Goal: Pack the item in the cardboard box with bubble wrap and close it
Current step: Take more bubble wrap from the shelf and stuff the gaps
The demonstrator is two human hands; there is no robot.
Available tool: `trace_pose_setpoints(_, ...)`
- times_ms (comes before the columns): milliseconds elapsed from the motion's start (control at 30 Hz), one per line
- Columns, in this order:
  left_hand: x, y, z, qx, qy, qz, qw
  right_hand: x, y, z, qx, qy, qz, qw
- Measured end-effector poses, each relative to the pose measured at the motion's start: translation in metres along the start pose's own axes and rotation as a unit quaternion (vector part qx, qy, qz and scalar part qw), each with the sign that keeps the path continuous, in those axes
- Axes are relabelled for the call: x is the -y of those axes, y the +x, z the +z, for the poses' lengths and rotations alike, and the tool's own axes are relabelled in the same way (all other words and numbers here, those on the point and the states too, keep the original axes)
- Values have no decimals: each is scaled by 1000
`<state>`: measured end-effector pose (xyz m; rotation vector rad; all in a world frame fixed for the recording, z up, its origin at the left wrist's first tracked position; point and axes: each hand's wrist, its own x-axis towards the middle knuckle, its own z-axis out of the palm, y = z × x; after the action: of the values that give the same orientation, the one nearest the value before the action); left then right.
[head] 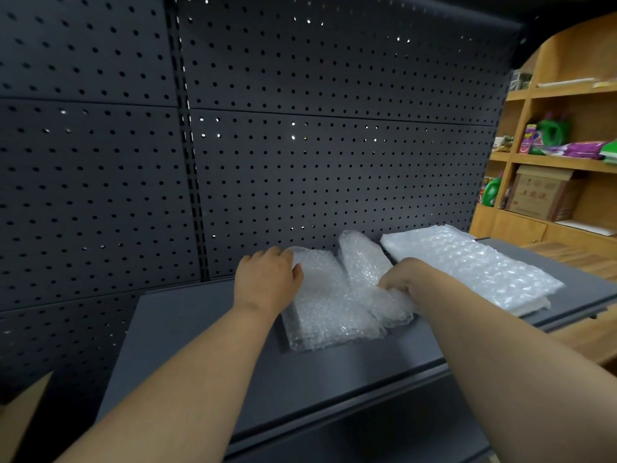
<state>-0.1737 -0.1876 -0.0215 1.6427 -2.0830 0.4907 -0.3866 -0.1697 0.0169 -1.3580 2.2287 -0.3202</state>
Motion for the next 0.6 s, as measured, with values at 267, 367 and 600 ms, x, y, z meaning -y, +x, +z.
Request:
trace_pose_setpoints(267, 9, -5, -11, -12, 8, -4, 1000, -2, -12, -20, -80, 84, -5, 993)
trace_pose_setpoints(367, 14, -10, -16, -22, 2, -12, 1000, 2, -24, -29, -130, 111, -27, 985)
trace_pose_setpoints(600, 37, -30, -33, -39, 15, -32, 999, 25, -55, -21, -158, 189, -64, 967)
